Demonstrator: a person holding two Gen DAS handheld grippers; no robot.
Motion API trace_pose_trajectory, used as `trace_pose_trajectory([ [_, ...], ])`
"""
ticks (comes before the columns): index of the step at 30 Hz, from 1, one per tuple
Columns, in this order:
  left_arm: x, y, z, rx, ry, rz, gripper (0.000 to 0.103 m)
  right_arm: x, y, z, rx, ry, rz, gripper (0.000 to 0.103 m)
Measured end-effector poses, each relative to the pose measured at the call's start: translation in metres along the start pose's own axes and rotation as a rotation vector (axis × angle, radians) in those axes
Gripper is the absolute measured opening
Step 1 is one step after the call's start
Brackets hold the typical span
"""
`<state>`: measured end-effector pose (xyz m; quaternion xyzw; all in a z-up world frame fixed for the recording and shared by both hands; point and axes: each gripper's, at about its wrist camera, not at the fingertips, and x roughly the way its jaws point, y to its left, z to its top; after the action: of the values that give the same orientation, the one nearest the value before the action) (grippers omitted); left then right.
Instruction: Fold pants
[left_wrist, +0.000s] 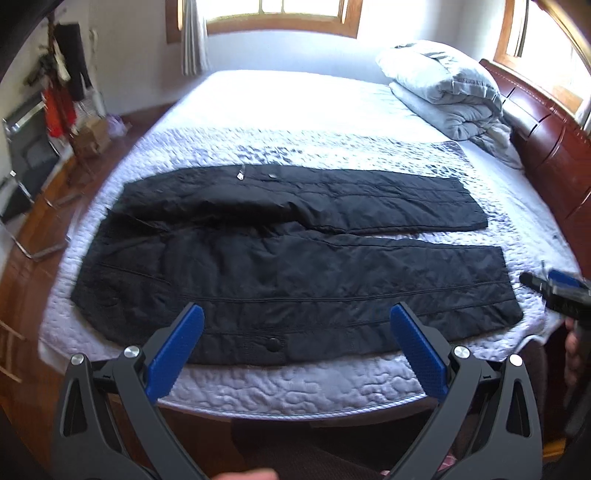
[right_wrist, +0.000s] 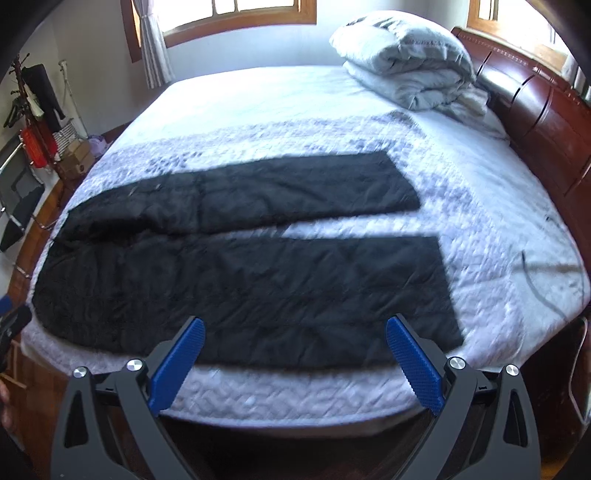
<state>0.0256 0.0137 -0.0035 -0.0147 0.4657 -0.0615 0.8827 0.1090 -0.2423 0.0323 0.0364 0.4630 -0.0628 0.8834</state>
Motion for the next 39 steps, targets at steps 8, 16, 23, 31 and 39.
trace_pose_trajectory([
  [8,0.077,0.056,0.064,0.032,0.161,0.070,0.101,0.095,-0.074,0.127,0.012,0.079,0.085,0.099],
  [16,0.180,0.190,0.146,-0.255,0.376,0.083,0.100,0.253,-0.167,0.218,0.149,0.305,0.032,0.099],
  [23,0.260,0.287,0.186,-0.449,0.514,0.148,0.100,0.351,-0.196,0.250,0.128,0.418,0.082,0.099],
  [31,0.301,0.339,0.202,-0.592,0.533,0.151,0.100,0.405,-0.206,0.260,0.192,0.467,0.175,0.099],
  [39,0.321,0.353,0.225,-0.592,0.506,0.145,0.100,0.429,-0.189,0.254,0.090,0.508,0.149,0.100],
])
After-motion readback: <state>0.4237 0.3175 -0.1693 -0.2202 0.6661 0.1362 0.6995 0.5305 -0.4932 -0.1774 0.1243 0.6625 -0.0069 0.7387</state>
